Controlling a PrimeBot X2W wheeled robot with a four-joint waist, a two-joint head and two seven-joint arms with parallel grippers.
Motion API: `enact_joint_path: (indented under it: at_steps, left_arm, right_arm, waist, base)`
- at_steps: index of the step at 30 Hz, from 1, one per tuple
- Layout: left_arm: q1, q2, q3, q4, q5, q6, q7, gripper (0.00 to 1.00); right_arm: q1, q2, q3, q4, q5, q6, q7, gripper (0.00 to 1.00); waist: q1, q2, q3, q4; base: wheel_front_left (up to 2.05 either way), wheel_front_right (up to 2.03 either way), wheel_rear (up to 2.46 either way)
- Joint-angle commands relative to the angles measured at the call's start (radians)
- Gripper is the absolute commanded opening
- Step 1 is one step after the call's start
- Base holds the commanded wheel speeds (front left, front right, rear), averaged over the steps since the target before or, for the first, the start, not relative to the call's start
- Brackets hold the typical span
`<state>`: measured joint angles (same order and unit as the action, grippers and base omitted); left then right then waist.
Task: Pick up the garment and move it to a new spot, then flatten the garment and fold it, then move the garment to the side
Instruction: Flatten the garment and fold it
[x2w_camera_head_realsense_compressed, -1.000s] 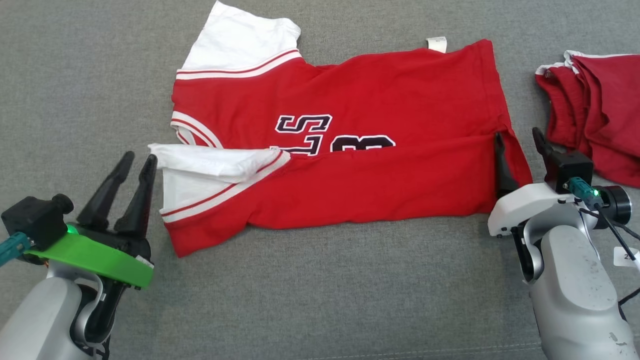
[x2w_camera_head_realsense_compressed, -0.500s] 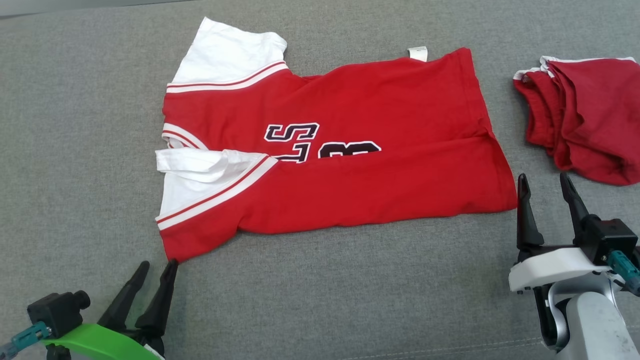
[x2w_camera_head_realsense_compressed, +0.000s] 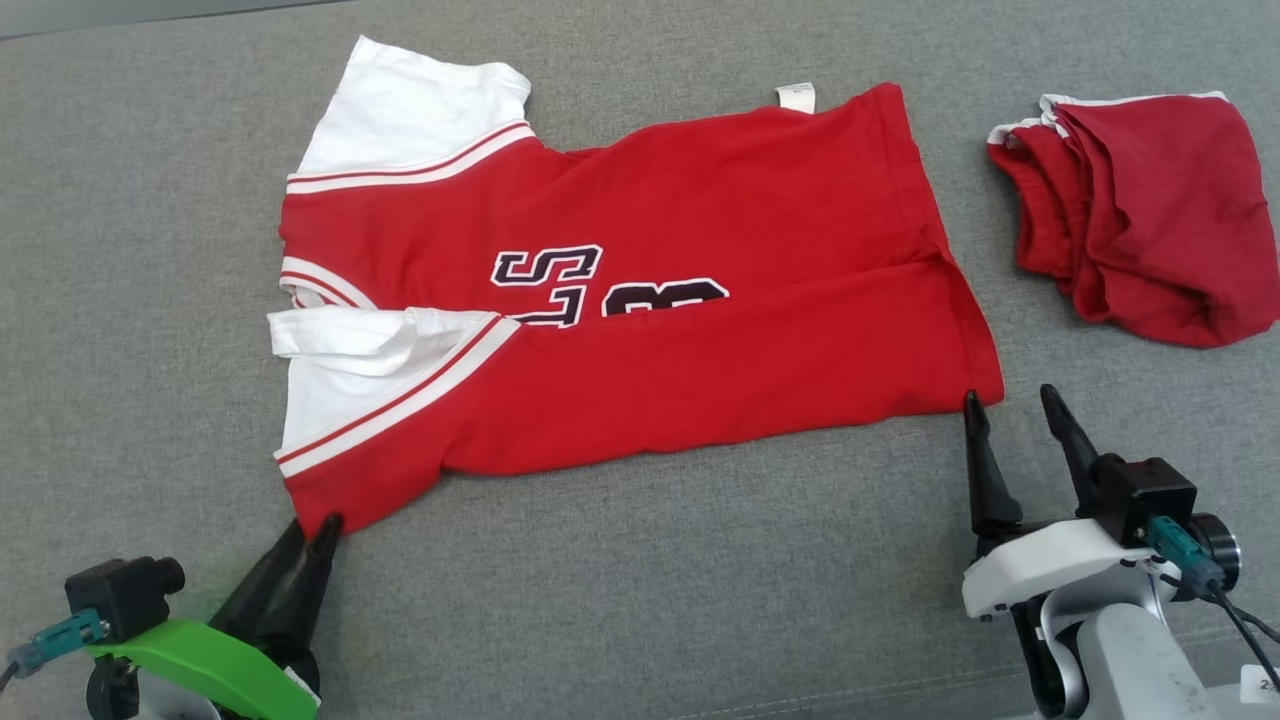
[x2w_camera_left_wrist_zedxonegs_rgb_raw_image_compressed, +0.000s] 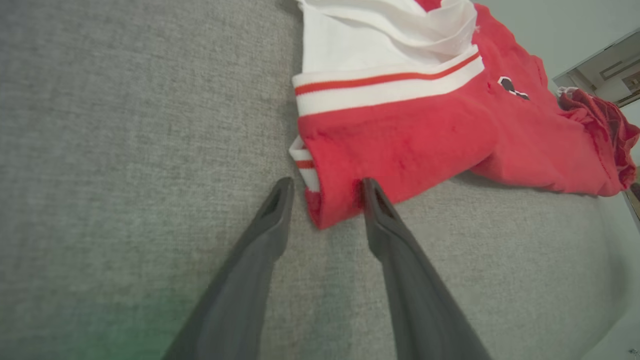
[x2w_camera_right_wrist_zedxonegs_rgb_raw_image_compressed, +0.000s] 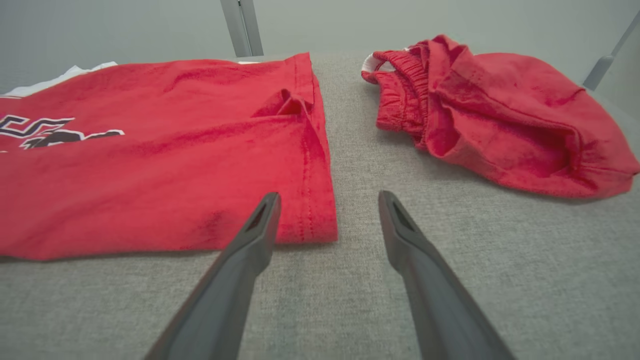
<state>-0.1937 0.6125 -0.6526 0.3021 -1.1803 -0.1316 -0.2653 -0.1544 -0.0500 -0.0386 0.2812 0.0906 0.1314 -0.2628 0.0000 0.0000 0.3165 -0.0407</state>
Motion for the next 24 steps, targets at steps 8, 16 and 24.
enact_joint_path:
  at_steps: [8, 16, 24]
  left_arm:
    - [-0.016, 0.039, -0.048, 0.004, 0.017, 0.002, 0.004, 0.00]
    - [-0.008, 0.044, -0.032, -0.012, 0.039, 0.002, 0.004, 0.00]
    - [0.001, 0.044, -0.006, -0.030, 0.060, 0.002, 0.003, 0.00]
  right_arm:
    - [-0.092, -0.002, 0.057, 0.172, 0.139, -0.002, 0.009, 1.00]
    - [-0.170, -0.002, 0.074, 0.297, 0.196, -0.002, 0.016, 0.49]
    - [-0.147, -0.002, 0.069, 0.316, 0.236, -0.002, 0.002, 0.00]
  waist:
    - [0.0000, 0.0000, 0.002, 0.003]
    - [0.0000, 0.0000, 0.004, 0.011]
    - [0.0000, 0.0000, -0.016, 0.024]
  base:
    - [0.00, 0.00, 0.00]
    - [0.00, 0.00, 0.00]
    - [0.00, 0.00, 0.00]
